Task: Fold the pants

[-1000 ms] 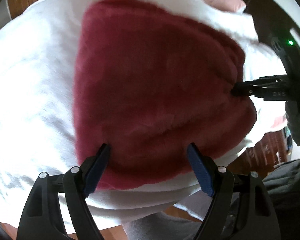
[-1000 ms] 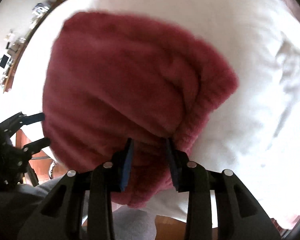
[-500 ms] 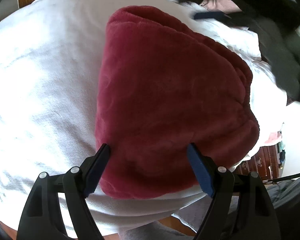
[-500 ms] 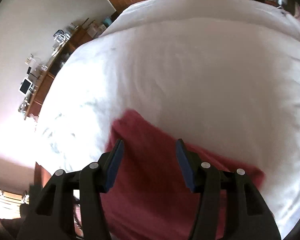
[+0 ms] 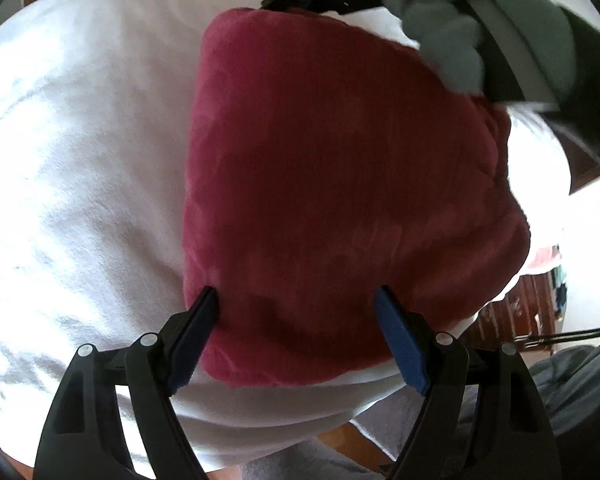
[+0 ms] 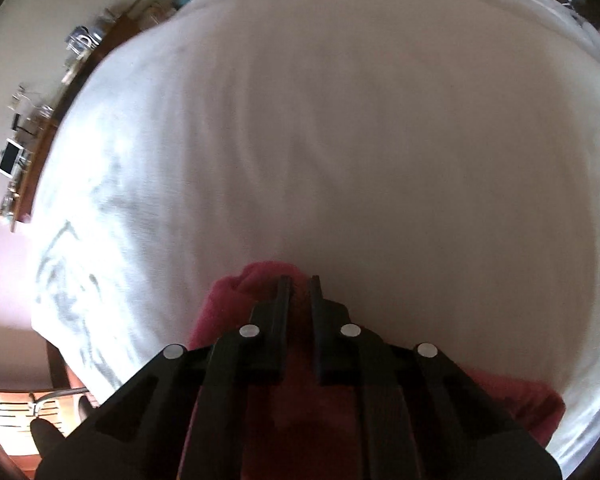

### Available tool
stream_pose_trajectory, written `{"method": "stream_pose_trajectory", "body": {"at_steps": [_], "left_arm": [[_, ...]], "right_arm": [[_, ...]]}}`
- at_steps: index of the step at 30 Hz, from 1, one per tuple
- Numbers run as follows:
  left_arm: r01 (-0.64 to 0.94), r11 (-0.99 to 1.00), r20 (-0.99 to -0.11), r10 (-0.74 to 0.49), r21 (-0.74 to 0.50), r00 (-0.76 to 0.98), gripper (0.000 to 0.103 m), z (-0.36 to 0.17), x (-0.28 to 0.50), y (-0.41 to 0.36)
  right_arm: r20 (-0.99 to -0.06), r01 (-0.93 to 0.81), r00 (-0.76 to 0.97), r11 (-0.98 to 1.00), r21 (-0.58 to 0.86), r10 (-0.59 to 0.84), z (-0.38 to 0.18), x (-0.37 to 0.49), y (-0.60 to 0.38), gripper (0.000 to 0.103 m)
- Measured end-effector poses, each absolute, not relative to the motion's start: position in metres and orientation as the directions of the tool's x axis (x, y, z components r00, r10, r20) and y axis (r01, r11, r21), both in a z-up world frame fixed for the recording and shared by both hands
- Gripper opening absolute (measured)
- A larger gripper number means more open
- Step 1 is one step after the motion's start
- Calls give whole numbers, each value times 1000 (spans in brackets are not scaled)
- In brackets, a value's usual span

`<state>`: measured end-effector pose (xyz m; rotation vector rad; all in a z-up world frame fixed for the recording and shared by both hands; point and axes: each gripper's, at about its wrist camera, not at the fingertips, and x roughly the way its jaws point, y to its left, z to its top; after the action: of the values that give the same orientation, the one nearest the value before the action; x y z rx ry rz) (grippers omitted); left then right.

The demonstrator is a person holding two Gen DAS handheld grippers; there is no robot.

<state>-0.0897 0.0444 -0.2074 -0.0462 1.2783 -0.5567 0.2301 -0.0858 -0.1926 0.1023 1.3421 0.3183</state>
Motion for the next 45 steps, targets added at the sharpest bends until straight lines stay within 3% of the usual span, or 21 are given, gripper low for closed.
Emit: {"method": "stream_pose_trajectory", "body": {"at_steps": [6,7,9,11,16,23,32,43,45], "left_arm": [[366,863,-893,-424,-347,153,79,-212,-87,44],[363,864,-893,-423,-349,150,79,-211,-86,45],[356,868,-897,-418,-345,148,79,-209,-84,45],[346,874,-902,-408,-340,143,79,-206,-83,44],[294,907,-924,-354,-301,144,79,-196,-78,37],[303,930,-935,-280,-208,218,79,-170,-85,18],[313,941,-944,-215,-131,252,79,-157,-98,-14],[300,953,-968,-122,-51,220,79,-178,-106,-48],[293,955,-970,-114,-47,216,79,-180,-109,-52]], "right_arm": [[-937,-134,237,964,229,255,-185,221,-102,12],[-929,-128,253,962,242,268,-179,221,-105,16],[-908,-123,302,956,265,290,-156,209,-121,40],[-884,-130,355,953,275,304,-136,196,-134,48],[-863,-141,411,956,259,294,-96,144,-170,49],[-893,-151,375,967,205,248,-93,47,-208,49],[-938,-190,284,971,147,198,-136,-37,-240,49],[-950,-148,251,977,155,189,-192,-42,-260,49],[-948,-121,234,974,192,216,-201,-39,-268,53]]}}
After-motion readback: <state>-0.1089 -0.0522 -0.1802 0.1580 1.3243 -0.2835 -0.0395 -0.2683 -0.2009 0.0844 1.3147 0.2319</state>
